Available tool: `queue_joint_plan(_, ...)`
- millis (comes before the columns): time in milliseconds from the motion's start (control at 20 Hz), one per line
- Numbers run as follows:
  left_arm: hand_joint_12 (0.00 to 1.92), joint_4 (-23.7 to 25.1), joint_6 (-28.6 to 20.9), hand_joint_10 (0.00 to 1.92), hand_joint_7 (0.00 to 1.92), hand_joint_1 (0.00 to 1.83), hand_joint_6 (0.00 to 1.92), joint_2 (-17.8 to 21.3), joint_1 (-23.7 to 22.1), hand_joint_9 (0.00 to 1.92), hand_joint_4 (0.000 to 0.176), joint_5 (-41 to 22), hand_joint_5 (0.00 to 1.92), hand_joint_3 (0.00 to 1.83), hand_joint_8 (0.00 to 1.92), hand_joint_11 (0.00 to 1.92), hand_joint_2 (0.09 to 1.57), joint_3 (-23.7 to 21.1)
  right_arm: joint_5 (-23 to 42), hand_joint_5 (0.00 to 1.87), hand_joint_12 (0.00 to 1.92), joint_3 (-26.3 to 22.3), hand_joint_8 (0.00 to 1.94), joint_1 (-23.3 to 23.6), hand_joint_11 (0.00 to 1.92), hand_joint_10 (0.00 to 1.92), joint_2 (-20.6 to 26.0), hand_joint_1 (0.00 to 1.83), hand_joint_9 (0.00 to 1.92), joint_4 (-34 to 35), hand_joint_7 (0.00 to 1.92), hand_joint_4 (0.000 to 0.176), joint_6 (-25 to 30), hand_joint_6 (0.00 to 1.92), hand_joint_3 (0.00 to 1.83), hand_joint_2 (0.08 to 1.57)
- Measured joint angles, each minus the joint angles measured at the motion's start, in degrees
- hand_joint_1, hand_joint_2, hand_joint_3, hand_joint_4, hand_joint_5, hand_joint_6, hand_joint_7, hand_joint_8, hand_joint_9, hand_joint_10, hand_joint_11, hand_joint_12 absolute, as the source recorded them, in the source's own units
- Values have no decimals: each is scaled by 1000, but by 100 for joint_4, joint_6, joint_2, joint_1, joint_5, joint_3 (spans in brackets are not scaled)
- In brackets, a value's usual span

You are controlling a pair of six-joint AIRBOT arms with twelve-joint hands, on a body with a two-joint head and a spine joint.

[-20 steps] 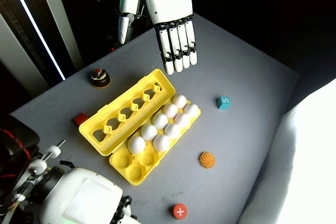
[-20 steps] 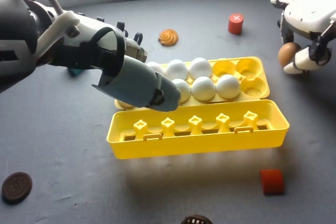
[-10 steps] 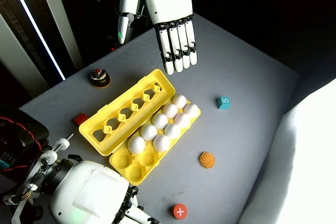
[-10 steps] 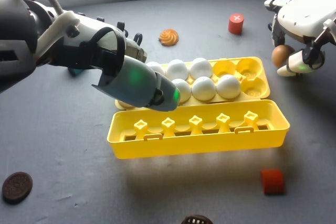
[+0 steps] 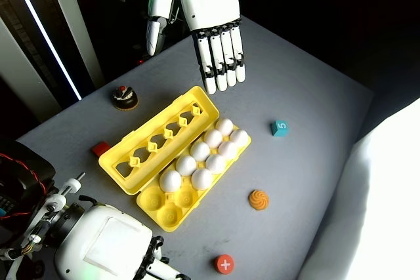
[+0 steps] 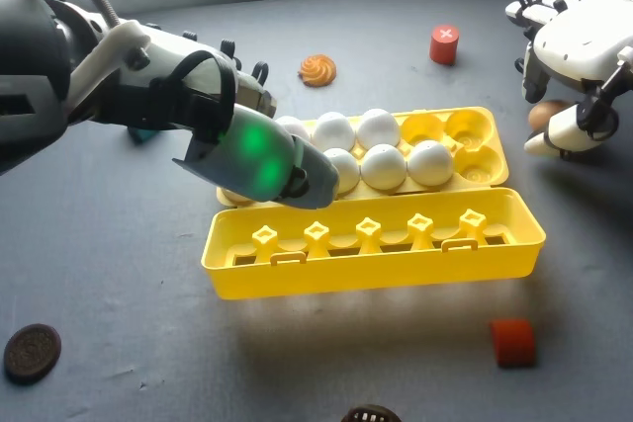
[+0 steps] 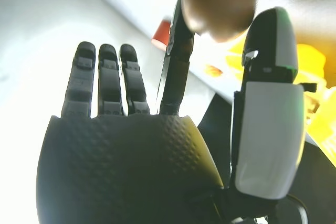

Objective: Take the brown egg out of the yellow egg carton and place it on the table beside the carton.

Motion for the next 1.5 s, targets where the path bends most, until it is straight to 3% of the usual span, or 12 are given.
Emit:
queue_joint_plan(500,22,2,0,0,54,0,0,0,0,36,0,-2,65,0,0,14,1153,0,-4,950,0,-114,7,337,0,0,201,743,0,9,23,108,-4,1,0,884)
queue_joint_plan(650,30,7,0,7,69,0,4,0,0,57,0,0,79,0,5,24,1154,0,-57,909,0,-560,0,503,0,0,616,692,0,-37,3,135,-155,2,3,895)
queue_joint_plan(900,30,24,-2,0,43,0,0,0,-13,33,0,-13,50,3,0,8,1161,11,-149,941,0,-1849,14,647,0,0,1718,730,0,0,55,119,-321,10,0,885)
queue_joint_plan(950,29,44,-2,0,37,0,0,0,-20,30,0,-7,44,1,0,3,1158,11,-146,950,0,-2079,16,658,0,0,1917,687,0,-4,66,100,-352,12,8,905)
queue_joint_plan(1000,33,76,-2,3,46,0,7,0,-31,37,0,-2,61,0,4,10,1156,11,-155,1131,457,-2354,105,658,0,71,2159,670,306,129,466,0,-372,209,14,905)
queue_joint_plan(1050,42,107,-2,10,68,0,13,0,-31,56,0,-7,79,1,12,25,1158,17,-184,772,1589,-2533,1416,660,81,1323,2332,569,431,236,563,4,-411,1554,0,876)
queue_joint_plan(1100,70,142,-2,3,90,0,2,-2,-31,76,0,-7,101,0,2,35,1152,24,-195,825,1855,-2758,1836,699,294,1801,2542,581,539,411,676,0,-514,1848,0,883)
queue_joint_plan(1150,74,153,-2,1,95,0,1,0,-31,79,0,-9,106,2,1,29,1158,24,-205,1146,1908,-2997,1920,728,865,1897,2802,452,947,538,1043,0,-603,1906,9,931)
queue_joint_plan(1250,121,140,-2,1,80,0,0,-2,-31,72,0,-4,82,1,3,4,1162,22,-181,1498,1920,-3318,1940,793,1584,1920,3189,489,1496,610,1493,0,-654,1920,17,1124)
queue_joint_plan(1300,131,138,-2,4,87,0,4,-2,-31,76,0,-7,88,0,7,0,1163,22,-118,1506,1921,-3497,1941,811,1663,1921,3375,652,1548,612,1529,0,-756,1921,28,1338)
queue_joint_plan(1400,62,140,0,11,77,0,7,-2,-31,64,0,-13,77,2,13,23,1171,22,-28,1491,1921,-3762,1941,813,1737,1921,3622,1299,1602,686,1525,0,-839,1921,0,1350)
queue_joint_plan(1500,127,142,2,5,105,0,4,0,-31,82,0,-4,89,1,10,4,1181,22,-13,1448,1921,-4028,1941,850,1710,1921,3921,1253,1601,710,1535,0,-859,1921,0,1322)
